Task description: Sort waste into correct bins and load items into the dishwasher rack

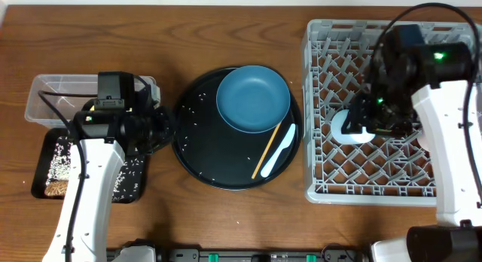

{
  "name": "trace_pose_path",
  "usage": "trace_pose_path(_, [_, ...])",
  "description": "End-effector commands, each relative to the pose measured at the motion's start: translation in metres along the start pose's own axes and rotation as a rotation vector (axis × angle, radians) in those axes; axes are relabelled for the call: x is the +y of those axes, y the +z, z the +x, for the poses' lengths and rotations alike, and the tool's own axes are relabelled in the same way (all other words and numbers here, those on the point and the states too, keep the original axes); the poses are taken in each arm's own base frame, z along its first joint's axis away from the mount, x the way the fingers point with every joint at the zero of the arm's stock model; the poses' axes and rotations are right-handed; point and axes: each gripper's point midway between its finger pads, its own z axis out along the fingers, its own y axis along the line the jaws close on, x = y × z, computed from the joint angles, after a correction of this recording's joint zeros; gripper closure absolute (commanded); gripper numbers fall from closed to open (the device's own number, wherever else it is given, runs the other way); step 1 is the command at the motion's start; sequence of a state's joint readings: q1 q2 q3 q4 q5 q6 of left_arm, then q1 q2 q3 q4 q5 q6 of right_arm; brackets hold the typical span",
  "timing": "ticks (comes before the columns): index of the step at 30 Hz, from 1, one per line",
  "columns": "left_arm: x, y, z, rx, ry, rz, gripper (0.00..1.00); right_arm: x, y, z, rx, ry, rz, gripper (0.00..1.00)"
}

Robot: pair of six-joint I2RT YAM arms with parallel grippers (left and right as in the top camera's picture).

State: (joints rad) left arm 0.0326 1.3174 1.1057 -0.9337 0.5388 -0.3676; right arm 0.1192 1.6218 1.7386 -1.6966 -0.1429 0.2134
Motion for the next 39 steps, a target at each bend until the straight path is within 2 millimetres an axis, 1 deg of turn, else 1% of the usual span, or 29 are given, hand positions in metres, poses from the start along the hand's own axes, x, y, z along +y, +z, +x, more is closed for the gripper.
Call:
trace_pose_path(1, [0.006, -0.001, -0.003, -0.013, 0.016, -0.034, 0.88, 0.001, 0.0, 0.004, -0.015, 0.013, 0.065, 0.87])
trace_pose_path(4, [0.006, -0.001, -0.002, -0.012, 0.015, -0.034, 0.88, 0.001, 0.009, 0.01, 0.016, 0.02, 0.086, 0.87])
trace_pose_path(7, [0.006, -0.001, -0.002, -0.01, 0.014, -0.035, 0.87, -0.007, 0.017, 0.014, 0.038, 0.058, 0.132, 0.88])
trace_pose_path(12, [0.006, -0.001, -0.002, -0.01, 0.014, -0.035, 0.86, -0.009, 0.029, 0.017, 0.066, 0.068, 0.136, 0.88])
trace_pose_path(14, [0.006, -0.001, -0.002, -0.01, 0.014, -0.035, 0.83, -0.01, 0.034, 0.018, 0.077, 0.069, 0.14, 0.88])
trace_pose_path(16, [0.006, -0.001, -0.002, -0.01, 0.014, -0.035, 0.83, -0.011, 0.039, 0.019, 0.086, 0.069, 0.143, 0.89])
trace_pose_path(21, [0.006, -0.001, -0.001, -0.007, 0.012, -0.036, 0.83, -0.012, 0.055, 0.016, 0.086, 0.083, 0.143, 0.89])
trace_pose_path(29, [0.006, -0.001, -0.001, -0.006, 0.012, -0.037, 0.83, -0.014, 0.072, 0.013, 0.082, 0.096, 0.141, 0.89])
trace_pose_path(32, [0.006, -0.001, -0.001, -0.006, 0.012, -0.037, 0.83, -0.011, 0.082, 0.013, 0.088, 0.096, 0.117, 0.89])
trace_pose_path(39, [0.007, -0.001, 0.0, -0.004, 0.011, -0.038, 0.83, -0.014, 0.108, 0.012, 0.085, 0.096, 0.116, 0.88])
